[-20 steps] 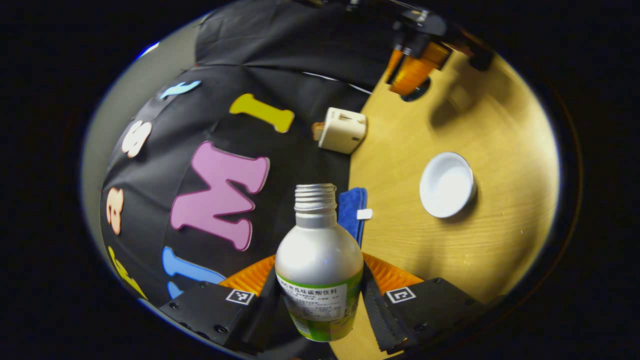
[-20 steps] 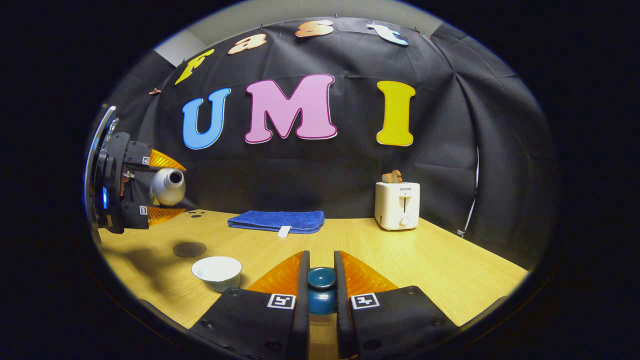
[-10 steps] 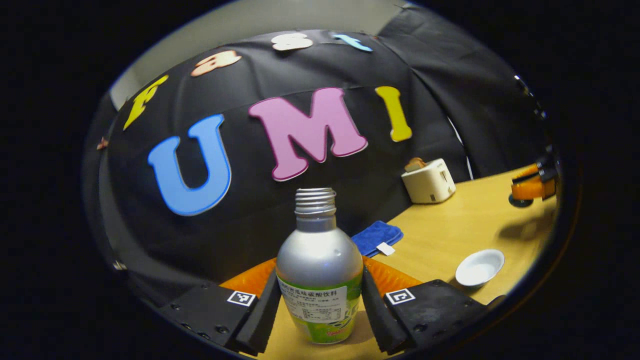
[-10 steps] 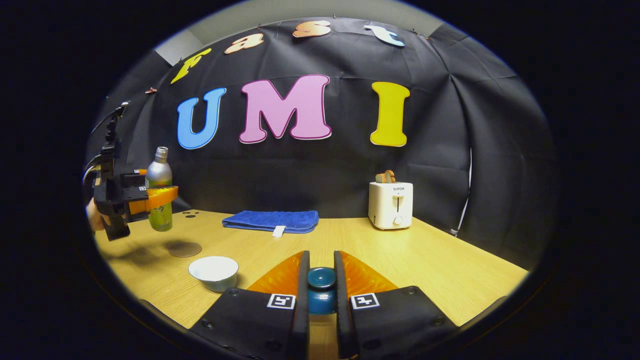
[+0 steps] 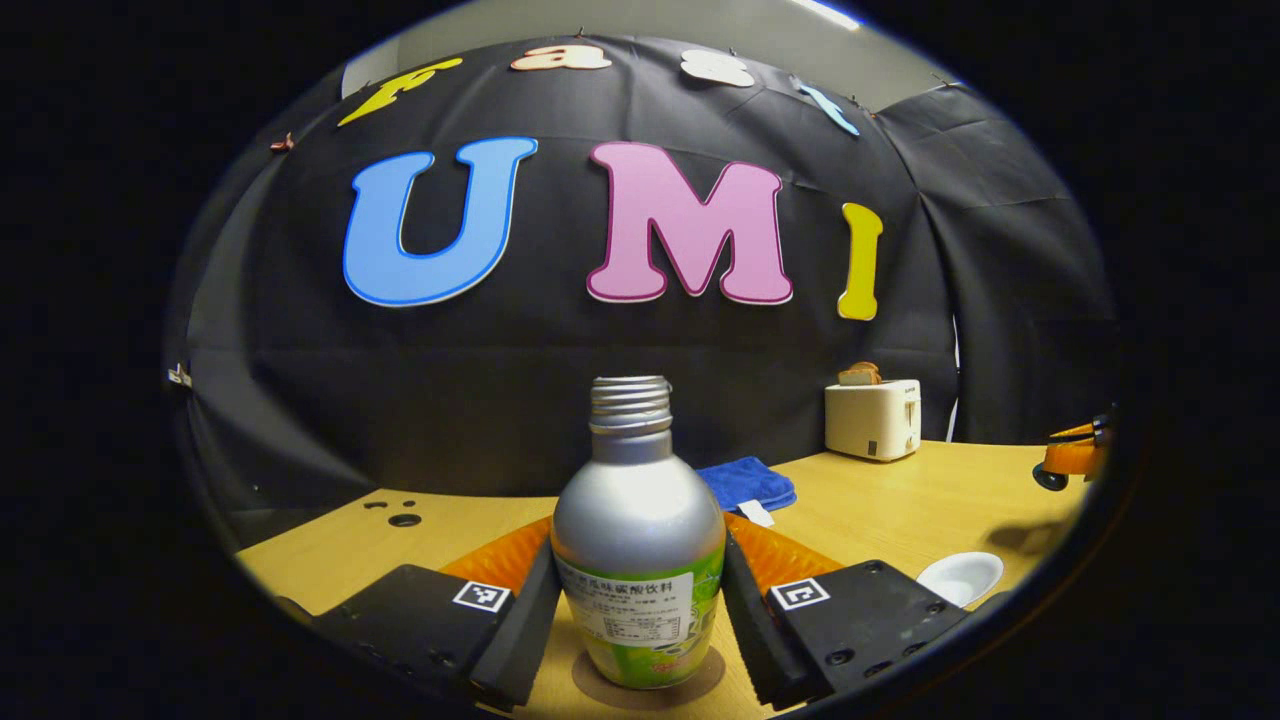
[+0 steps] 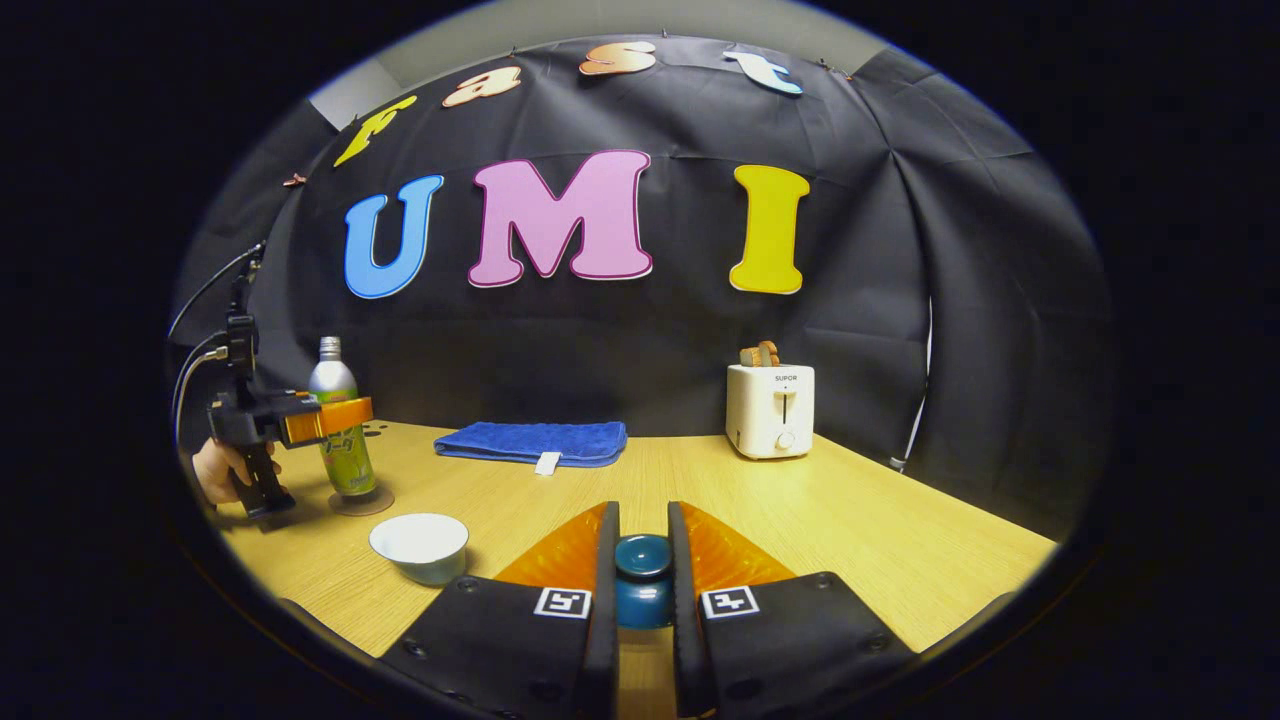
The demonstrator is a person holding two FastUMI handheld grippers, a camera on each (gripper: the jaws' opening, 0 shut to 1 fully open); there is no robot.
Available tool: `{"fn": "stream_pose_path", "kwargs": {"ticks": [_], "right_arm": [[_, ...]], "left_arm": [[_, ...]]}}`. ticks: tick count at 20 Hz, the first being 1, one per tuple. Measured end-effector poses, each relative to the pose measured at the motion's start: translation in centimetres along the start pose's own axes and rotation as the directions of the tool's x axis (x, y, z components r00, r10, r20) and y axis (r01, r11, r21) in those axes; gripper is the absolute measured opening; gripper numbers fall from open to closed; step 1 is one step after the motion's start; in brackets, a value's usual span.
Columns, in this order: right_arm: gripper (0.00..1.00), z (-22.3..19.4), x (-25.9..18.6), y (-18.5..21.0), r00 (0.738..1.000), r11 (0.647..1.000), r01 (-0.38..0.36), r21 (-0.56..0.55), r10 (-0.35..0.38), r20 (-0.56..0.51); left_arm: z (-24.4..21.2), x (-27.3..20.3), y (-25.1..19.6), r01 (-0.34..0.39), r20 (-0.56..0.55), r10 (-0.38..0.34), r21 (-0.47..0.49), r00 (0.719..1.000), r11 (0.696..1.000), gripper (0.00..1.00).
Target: Open the teacup lid with one hand, grasp the water bottle and pour water into the teacup with the other hand; after pouring, place the water bottle on the coaster and then close the teacup lid.
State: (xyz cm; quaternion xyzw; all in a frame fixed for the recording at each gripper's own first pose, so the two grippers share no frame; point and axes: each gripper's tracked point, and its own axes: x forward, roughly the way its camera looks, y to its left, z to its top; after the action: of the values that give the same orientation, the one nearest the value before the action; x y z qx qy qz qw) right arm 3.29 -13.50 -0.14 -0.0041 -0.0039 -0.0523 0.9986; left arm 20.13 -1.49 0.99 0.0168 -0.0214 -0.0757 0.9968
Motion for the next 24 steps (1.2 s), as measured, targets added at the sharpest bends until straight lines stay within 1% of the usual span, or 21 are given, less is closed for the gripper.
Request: {"fn": "stream_pose_path", "kwargs": {"ticks": [4, 10, 13, 15, 17, 20, 21, 24], "right_arm": [[0.25, 0.0, 0.0, 0.0, 1.000, 1.000, 0.002, 0.000, -0.002, 0.001], [0.25, 0.0, 0.0, 0.1, 1.000, 1.000, 0.001, 0.000, -0.001, 0.001], [0.25, 0.0, 0.0, 0.1, 1.000, 1.000, 0.001, 0.000, -0.001, 0.002], [0.25, 0.0, 0.0, 0.1, 1.000, 1.000, 0.001, 0.000, -0.001, 0.002], [0.25, 0.0, 0.0, 0.1, 1.000, 1.000, 0.001, 0.000, -0.001, 0.002], [0.25, 0.0, 0.0, 0.0, 1.000, 1.000, 0.001, 0.000, -0.001, 0.002], [0.25, 0.0, 0.0, 0.1, 1.000, 1.000, 0.000, 0.000, 0.000, 0.002], [0.25, -0.1, 0.0, 1.1, 0.999, 0.999, -0.032, 0.008, 0.032, -0.006]], "left_arm": [[-0.8, 0.0, -0.1, 0.005, -0.030, -0.005, -0.015, 1.000, 1.000, 0.81], [-1.3, -0.5, 0.4, -0.018, -0.055, 0.017, -0.015, 0.998, 1.000, 0.84], [-1.8, -1.2, 0.1, -0.015, -0.094, 0.014, -0.011, 0.995, 1.000, 0.97], [-2.3, -2.0, -0.2, -0.019, -0.133, 0.018, -0.009, 0.991, 1.000, 0.97], [-2.6, -2.8, -1.0, -0.006, -0.159, 0.005, -0.009, 0.987, 1.000, 0.97], [-3.4, -4.2, -1.0, -0.024, -0.196, 0.026, 0.015, 0.980, 1.000, 0.96], [-3.6, -4.7, -1.1, -0.026, -0.208, 0.027, 0.003, 0.978, 1.000, 0.97], [-4.1, -6.6, -1.0, -0.036, -0.239, 0.027, -0.035, 0.971, 0.999, 0.96]]}}
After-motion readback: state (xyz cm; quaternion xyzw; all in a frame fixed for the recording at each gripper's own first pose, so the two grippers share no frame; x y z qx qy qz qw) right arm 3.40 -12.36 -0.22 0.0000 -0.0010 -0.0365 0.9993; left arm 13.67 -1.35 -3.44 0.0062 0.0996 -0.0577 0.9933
